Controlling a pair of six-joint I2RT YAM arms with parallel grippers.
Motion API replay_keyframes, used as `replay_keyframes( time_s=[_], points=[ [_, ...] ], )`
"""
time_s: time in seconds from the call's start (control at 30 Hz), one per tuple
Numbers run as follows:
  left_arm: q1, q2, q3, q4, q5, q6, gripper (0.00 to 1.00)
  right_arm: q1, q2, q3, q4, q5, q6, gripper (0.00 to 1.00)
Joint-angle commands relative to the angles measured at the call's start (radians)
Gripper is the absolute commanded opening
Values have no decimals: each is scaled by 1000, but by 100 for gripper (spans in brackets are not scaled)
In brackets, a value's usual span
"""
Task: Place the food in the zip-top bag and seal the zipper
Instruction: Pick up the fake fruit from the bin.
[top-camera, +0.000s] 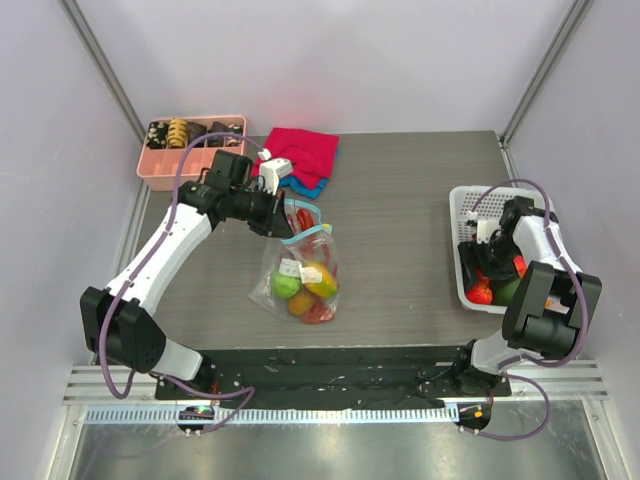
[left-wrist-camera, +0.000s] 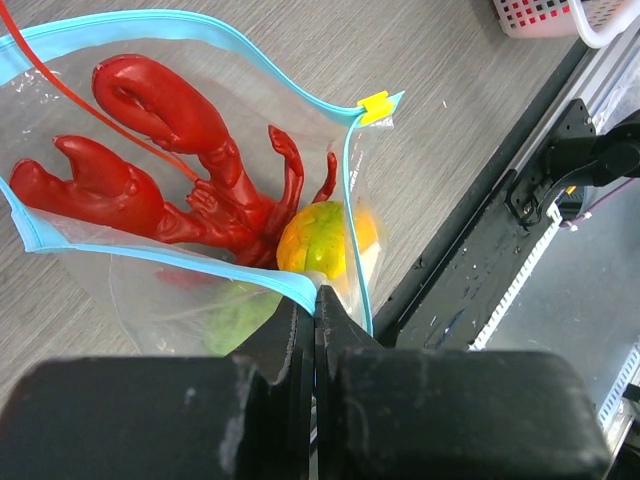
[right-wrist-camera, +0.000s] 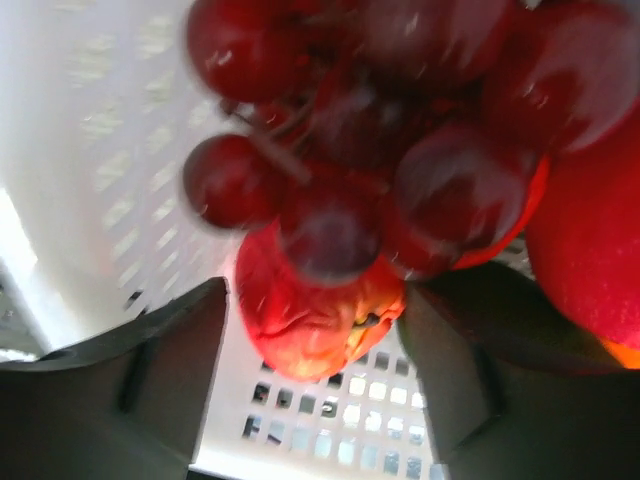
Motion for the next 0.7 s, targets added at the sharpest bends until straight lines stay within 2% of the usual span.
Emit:
replay_keyframes(
  time_s=[0.0,0.03,0.07,0.13,0.17,0.33,0.37,0.4,0.67],
  points=[
    [2,-3,46,11,32,20,0,1,25,4,59,35,-3,70],
    [2,-3,50,8,33,21,0,0,20,6,44,38,-12,66],
    [2,-1,53,8,35,21,0,0,5,9,32,38,-29,57],
    [2,2,66,8,39,23,0,0,-15,30,-6,30,-45,48],
    [2,6,70,8,51,23,0,0,-36,40,-19,26,-48,40],
    [-7,11,84,26,71,37,0,0,-95,128,-103,1,-58,14],
    [-11,12,89,28,73,38,0,0,-102,141,-112,0,-57,5],
    [-16,20,92,28,84,38,0,1,-110,153,-134,-5,-58,1],
    [-62,29,121,28,143,141,0,0,-142,316,-192,-134,-11,1]
  ],
)
